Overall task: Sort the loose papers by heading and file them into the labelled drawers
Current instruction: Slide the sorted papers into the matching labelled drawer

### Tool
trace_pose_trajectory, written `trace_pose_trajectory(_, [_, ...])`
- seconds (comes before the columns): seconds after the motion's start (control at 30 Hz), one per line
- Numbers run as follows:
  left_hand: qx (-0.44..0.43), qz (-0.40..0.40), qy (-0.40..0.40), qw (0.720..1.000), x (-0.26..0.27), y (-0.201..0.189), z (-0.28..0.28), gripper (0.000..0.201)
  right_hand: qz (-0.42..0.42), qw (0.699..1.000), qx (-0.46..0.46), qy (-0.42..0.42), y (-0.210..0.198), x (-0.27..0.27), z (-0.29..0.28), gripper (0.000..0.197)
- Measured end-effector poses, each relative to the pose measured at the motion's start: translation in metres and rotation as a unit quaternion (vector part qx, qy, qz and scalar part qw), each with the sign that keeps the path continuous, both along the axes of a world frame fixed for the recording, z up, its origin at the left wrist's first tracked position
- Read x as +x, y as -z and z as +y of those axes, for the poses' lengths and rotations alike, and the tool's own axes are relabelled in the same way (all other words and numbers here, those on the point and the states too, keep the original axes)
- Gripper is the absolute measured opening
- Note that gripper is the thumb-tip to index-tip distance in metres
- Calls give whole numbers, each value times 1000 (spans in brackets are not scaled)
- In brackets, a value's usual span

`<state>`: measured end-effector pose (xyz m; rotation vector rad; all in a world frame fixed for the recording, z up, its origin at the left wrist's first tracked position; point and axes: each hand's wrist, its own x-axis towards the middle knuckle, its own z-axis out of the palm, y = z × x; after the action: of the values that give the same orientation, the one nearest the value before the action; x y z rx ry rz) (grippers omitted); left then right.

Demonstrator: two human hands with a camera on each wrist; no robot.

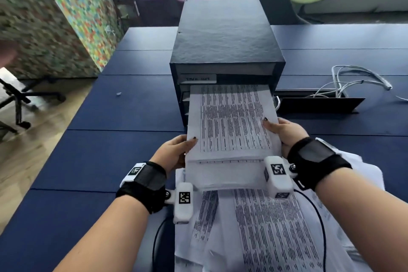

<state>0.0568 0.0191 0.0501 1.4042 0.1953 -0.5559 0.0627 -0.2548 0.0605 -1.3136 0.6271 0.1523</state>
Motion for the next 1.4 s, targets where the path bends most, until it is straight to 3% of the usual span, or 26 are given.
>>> trace_pose_trajectory(0.23, [20, 6, -30, 999, 12, -4, -11, 21, -14, 997, -74, 7, -7, 25, 2, 33])
trace_pose_trajectory(0.33, [67, -8, -51, 996, 28, -6, -15, 17, 62, 992, -76, -85, -6, 18, -7, 46])
trace_pose_trajectory(0.43, [70, -11, -83, 994, 43, -11, -23, 12, 137, 974, -100, -147, -12, 8, -14, 27])
trace_pose_trajectory(0.57, [46, 13, -110, 993, 63, -22, -32, 17, 111, 987, -13, -120, -26, 18, -15, 9])
trace_pose_trajectory(0.73, [-65, 39, -191, 979, 82, -32, -30, 39, 81, 989, 122, 9, -44, 37, -3, 11])
trace_pose_trajectory(0.87, [-127, 28, -252, 959, 94, -32, -27, 34, 33, 982, 174, 61, -43, 46, 11, 6])
trace_pose_trajectory(1.0, [-129, 4, -252, 959, 100, -27, -35, 28, -16, 975, 200, 95, -32, 63, 20, 10])
trace_pose_trajectory(1.13, [-7, -74, -176, 982, 102, -18, -41, 51, -57, 988, 125, 70, -29, 69, 26, 15])
trace_pose_trajectory(1.2, [94, -115, -150, 977, 102, -13, -42, 47, -68, 994, 79, 31, -29, 65, 26, 11])
trace_pose_trajectory(1.27, [232, -168, -131, 949, 99, -6, -41, 31, -71, 997, -1, -14, -28, 59, 26, 20])
trace_pose_trajectory(1.33, [326, -235, -93, 911, 92, 3, -41, 30, -73, 982, -163, -61, -26, 53, 26, 34])
trace_pose_trajectory(1.4, [407, -329, -38, 851, 85, 8, -43, 34, -90, 913, -382, -112, -24, 47, 26, 31])
